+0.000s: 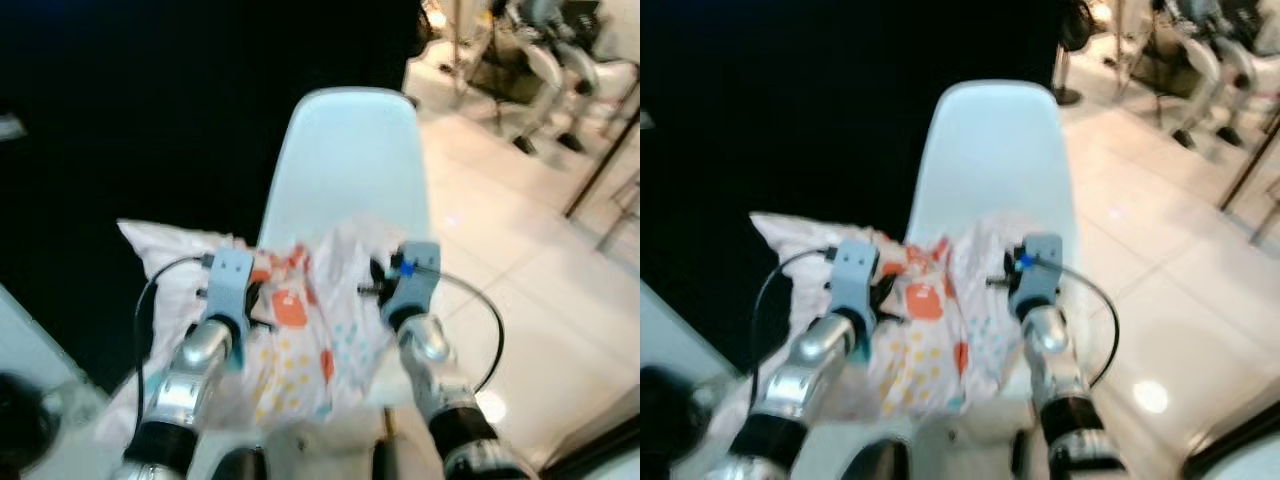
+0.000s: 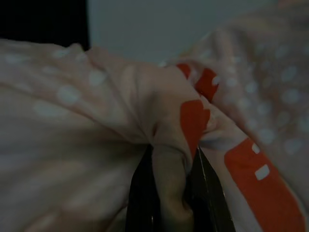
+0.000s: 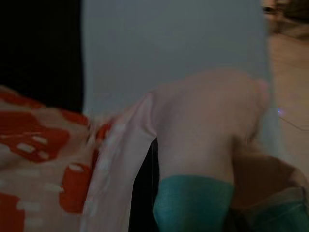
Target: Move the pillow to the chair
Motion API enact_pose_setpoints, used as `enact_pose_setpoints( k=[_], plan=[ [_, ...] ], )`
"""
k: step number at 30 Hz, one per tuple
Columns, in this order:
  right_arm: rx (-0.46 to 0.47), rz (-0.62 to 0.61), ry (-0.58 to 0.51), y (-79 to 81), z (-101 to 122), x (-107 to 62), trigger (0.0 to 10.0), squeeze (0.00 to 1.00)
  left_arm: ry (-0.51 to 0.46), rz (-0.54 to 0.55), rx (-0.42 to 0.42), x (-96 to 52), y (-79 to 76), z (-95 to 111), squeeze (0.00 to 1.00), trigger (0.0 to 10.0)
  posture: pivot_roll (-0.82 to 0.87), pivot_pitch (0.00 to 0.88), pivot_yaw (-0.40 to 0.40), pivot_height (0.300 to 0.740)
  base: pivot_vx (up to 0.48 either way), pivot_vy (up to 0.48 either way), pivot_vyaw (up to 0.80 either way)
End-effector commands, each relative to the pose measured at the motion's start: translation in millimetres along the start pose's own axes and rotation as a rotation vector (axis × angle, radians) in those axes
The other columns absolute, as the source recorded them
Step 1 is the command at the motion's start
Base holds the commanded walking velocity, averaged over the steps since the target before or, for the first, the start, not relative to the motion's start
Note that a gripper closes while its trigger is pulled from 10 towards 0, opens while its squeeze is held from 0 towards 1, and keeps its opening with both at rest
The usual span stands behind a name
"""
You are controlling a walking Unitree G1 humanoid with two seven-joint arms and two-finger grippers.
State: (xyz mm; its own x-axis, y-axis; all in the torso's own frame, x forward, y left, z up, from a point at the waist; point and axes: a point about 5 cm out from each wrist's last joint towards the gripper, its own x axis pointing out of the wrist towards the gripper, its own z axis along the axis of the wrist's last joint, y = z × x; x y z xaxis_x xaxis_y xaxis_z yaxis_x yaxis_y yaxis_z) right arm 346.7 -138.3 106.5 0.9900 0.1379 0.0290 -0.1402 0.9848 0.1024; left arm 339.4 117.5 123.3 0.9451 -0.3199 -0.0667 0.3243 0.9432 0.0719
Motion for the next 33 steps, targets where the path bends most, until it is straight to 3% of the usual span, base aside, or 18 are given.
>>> enact_pose_setpoints(
  k=[1, 7, 15, 19, 22, 25, 28, 31, 33],
  plan=[
    [-0.001, 0.031, -0.057, 8.9, 19, 10.4, 10.0, 0.0, -0.102, -0.064, 0.032, 9.1, -4.0, 25, 0.0, 10.0, 0.06, 0.136, -0.008, 0.617, 0.0, 0.0, 0.0],
    [-0.005, 0.011, -0.142, 3.7, 46, 17.2, 10.0, 0.0, -0.157, -0.116, 0.094, 11.1, 1.3, 39, 0.0, 10.0, 0.06, 0.141, -0.007, 0.617, 0.0, 0.0, 0.0],
    [-0.008, -0.014, -0.222, -3.5, 70, 21.9, 10.0, 0.0, -0.167, -0.108, 0.071, 16.2, 11.1, 43, 0.0, 10.0, 0.06, 0.151, -0.013, 0.617, 0.0, 0.0, 0.0],
    [-0.027, -0.034, -0.324, -9.8, 108, 28.9, 10.0, 0.0, -0.255, -0.269, 0.014, 21.5, -4.4, 69, 0.0, 10.0, 0.05, 0.163, -0.012, 0.617, 0.0, 0.0, 0.0],
    [-0.03, -0.035, -0.339, -10.7, 114, 29.5, 10.0, 0.0, -0.277, -0.313, -0.004, 21.1, -8.6, 74, 0.0, 10.0, 0.05, 0.163, -0.012, 0.617, 0.0, 0.0, 0.0],
    [-0.054, -0.052, -0.352, -17.6, 127, 29.1, 10.0, 0.0, -0.313, -0.566, 0.015, 12.3, -35.3, 83, 0.0, 10.0, 0.05, 0.167, -0.016, 0.617, 0.0, 0.0, 0.0],
    [-0.084, -0.088, -0.307, -24.3, 123, 28.2, 10.0, 0.0, -0.286, -0.632, 0.057, 11.0, -42.7, 77, 0.0, 10.0, 0.04, 0.17, -0.012, 0.617, 0.0, 0.0, 0.0],
    [-0.071, -0.116, -0.254, -29.3, 103, 25.8, 10.0, 0.0, -0.233, -0.506, 0.154, 17.7, -29.2, 61, 0.0, 10.0, 0.04, 0.17, -0.003, 0.617, 0.0, 0.0, 0.0],
    [-0.055, -0.111, -0.201, -28.2, 83, 23.4, 10.0, 0.0, -0.186, -0.322, 0.262, 22.0, -7.4, 46, 0.0, 10.0, 0.04, 0.17, -0.003, 0.617, 0.0, 0.0, 0.0]
  ],
)
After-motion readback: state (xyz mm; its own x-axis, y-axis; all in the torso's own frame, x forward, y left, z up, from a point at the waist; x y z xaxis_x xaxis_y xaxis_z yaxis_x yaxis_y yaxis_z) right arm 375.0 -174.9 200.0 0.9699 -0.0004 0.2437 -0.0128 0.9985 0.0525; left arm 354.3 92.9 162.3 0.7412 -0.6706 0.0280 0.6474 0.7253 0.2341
